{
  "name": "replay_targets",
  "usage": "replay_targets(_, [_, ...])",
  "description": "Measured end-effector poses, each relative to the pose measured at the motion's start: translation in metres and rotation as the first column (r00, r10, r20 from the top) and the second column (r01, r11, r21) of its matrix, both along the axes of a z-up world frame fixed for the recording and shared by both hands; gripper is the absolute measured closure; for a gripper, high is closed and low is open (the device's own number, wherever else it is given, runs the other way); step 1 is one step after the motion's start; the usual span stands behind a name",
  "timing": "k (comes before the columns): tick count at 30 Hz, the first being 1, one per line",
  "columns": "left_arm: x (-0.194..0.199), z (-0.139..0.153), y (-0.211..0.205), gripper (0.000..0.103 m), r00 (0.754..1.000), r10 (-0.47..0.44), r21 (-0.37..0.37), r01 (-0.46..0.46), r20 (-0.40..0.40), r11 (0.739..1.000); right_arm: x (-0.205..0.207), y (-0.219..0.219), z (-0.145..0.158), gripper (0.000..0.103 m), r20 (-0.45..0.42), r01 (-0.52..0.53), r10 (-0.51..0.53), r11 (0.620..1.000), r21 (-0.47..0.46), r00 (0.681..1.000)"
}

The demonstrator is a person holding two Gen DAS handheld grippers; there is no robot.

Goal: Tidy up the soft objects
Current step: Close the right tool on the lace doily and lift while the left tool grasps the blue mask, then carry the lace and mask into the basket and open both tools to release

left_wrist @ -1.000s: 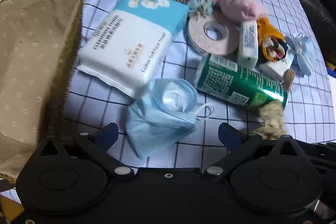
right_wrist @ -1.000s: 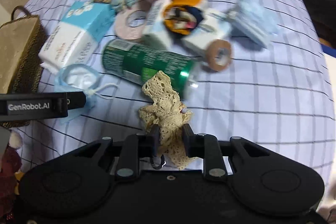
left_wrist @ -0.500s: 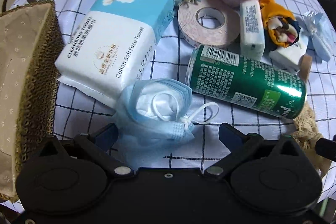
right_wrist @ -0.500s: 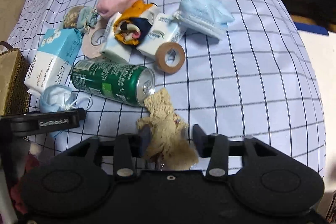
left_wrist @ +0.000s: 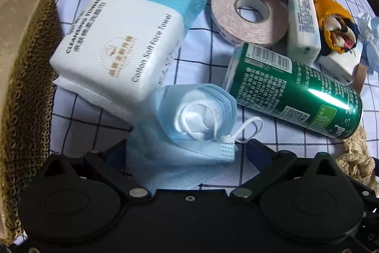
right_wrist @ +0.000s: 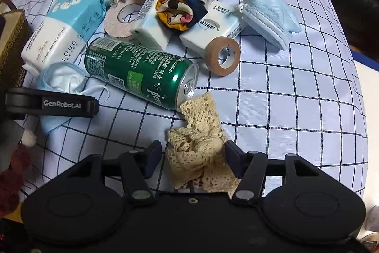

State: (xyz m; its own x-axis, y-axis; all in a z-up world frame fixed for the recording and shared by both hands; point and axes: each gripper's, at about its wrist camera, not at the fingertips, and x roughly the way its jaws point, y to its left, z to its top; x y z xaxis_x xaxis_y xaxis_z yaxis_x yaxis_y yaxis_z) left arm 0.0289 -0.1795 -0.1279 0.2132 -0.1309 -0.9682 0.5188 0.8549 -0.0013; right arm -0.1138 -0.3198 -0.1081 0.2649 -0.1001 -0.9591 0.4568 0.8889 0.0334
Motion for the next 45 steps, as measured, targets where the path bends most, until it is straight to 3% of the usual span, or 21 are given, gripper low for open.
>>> replay_targets(7, [-0.005,-0.005,-0.009,0.005,0.999,-0.032,0.002,0.032,0.027,0.999,-0.003,-0.007,-0.008,0.045,-0.017,0.028,-0.027,0.999,0.023,0.999])
replay_targets(9, [-0.004,-0.009,-0.009,0.012,0.999,-0.029,0.002,0.029,0.019,1.000,-0.003,-0.008,-0.008,0.046,-0.014,0.034,-0.033,0.999,0.029,0.999])
replay_targets(11, [-0.003,-0.011,-0.010,0.028,0.999,-0.028,-0.008,0.028,0.031,1.000,-0.004,-0.007,-0.007,0.052,-0.010,0.026,-0.026,0.999,0.032,1.000])
replay_targets(14, [-0.002,-0.002,-0.007,0.038,0.999,-0.045,-0.032,0.046,0.030,0.998,-0.004,-0.006,-0.005,0.057,-0.010,0.015,-0.015,0.999,0.039,1.000])
replay_targets(19, [-0.009,0.009,-0.003,0.038,0.999,-0.045,-0.068,0.044,-0.008,0.997,-0.012,-0.014,0.006,0.057,0.000,0.050,-0.050,0.995,0.083,0.999])
replay_targets(25, [-0.029,0.040,0.002,0.038,0.997,-0.069,-0.127,0.071,0.018,0.989,-0.024,-0.029,0.033,0.057,0.031,0.128,-0.132,0.988,0.089,0.991])
replay_targets(32, [-0.026,0.109,0.035,0.038,0.992,0.026,-0.237,0.004,0.122,0.971,-0.018,-0.023,0.071,0.057,0.131,0.153,-0.158,0.987,0.052,0.979])
replay_targets(37, [0.005,0.131,0.078,0.038,0.964,0.171,-0.266,-0.113,0.203,0.957,0.004,-0.002,0.098,0.057,0.211,0.117,-0.126,0.992,0.053,0.969])
replay_targets(45, [0.041,0.139,0.153,0.038,0.870,0.374,-0.239,-0.308,0.320,0.921,0.051,0.063,0.130,0.057,0.312,-0.013,-0.014,0.996,0.087,0.950])
